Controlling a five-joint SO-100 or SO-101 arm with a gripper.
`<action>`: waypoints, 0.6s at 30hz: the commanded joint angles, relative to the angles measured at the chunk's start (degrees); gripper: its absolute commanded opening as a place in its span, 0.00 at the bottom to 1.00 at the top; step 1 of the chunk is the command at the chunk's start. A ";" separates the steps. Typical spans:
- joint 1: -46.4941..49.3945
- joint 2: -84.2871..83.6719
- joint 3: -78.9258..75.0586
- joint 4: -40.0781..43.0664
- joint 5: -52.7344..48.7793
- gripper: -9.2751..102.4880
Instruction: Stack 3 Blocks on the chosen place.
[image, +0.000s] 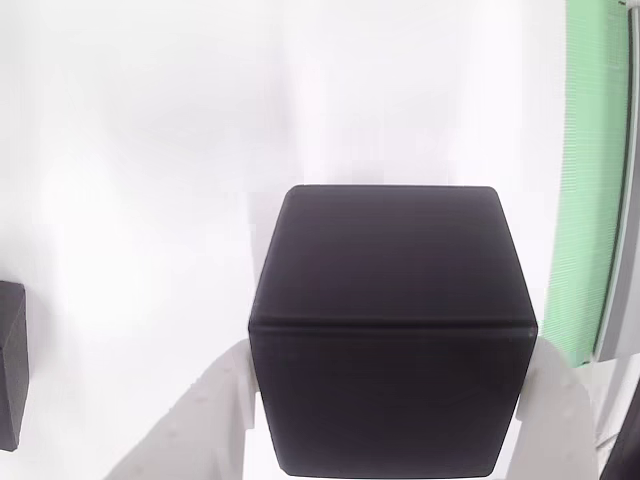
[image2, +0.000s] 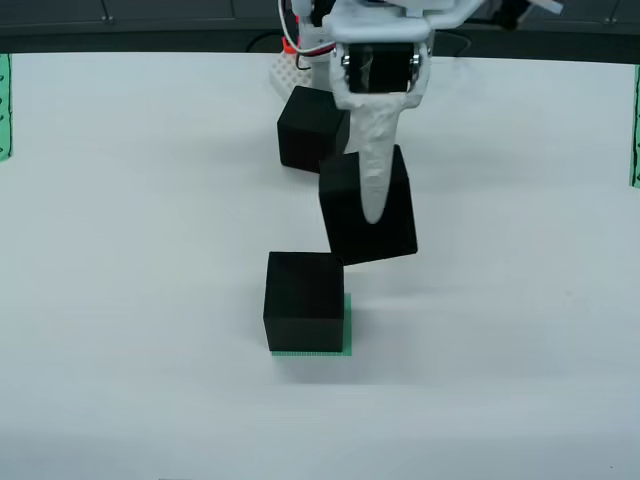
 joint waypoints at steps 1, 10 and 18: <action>2.99 -0.44 -3.60 -0.09 -0.35 0.28; 7.29 -3.87 -5.27 -0.09 -3.43 0.28; 8.96 -9.32 -10.28 -0.09 -10.28 0.28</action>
